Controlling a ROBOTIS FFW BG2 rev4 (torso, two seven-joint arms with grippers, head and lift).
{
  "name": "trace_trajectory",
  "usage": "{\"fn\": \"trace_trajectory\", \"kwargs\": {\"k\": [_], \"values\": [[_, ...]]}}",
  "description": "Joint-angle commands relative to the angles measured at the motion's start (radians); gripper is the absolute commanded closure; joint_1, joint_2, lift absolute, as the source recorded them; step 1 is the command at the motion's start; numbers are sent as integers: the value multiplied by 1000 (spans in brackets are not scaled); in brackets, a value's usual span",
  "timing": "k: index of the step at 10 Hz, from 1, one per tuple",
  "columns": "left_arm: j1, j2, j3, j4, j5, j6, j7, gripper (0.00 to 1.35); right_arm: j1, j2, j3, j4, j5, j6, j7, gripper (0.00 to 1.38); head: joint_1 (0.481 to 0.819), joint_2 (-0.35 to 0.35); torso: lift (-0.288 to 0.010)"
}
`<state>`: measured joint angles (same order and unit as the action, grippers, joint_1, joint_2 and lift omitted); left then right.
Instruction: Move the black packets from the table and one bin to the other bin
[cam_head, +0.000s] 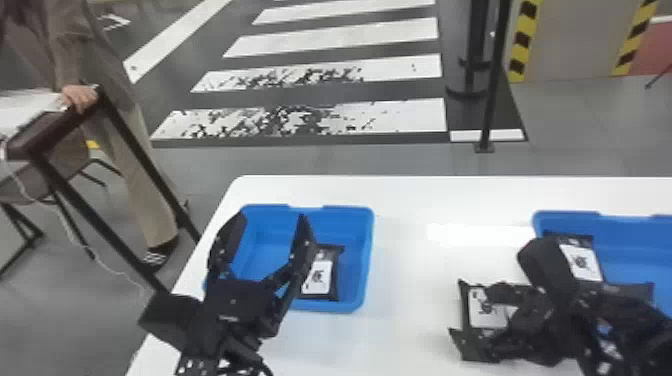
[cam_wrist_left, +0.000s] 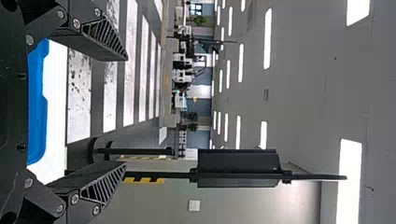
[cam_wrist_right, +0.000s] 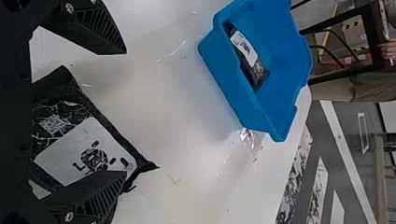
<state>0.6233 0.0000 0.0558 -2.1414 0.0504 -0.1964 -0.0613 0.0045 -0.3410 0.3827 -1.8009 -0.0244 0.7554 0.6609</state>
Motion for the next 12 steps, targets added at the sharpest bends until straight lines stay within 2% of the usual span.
{"fn": "trace_trajectory", "kwargs": {"k": [1, 7, 9, 12], "values": [[-2, -3, -2, 5, -1, -2, 0, 254, -22, -3, 30, -2, 20, 52, -3, 96, 695, 243, -110], [-5, -3, -4, 15, 3, -2, 0, 256, -49, -6, 68, -78, 122, 283, -27, 91, 695, 215, -110], [-7, -3, -6, 20, 5, -5, 0, 256, -54, -7, 78, -75, 130, 293, -30, 90, 695, 208, -110], [-10, -3, -6, 22, 5, -7, -2, 256, -56, -7, 76, -66, 136, 241, -37, 98, 695, 207, -110]]}}
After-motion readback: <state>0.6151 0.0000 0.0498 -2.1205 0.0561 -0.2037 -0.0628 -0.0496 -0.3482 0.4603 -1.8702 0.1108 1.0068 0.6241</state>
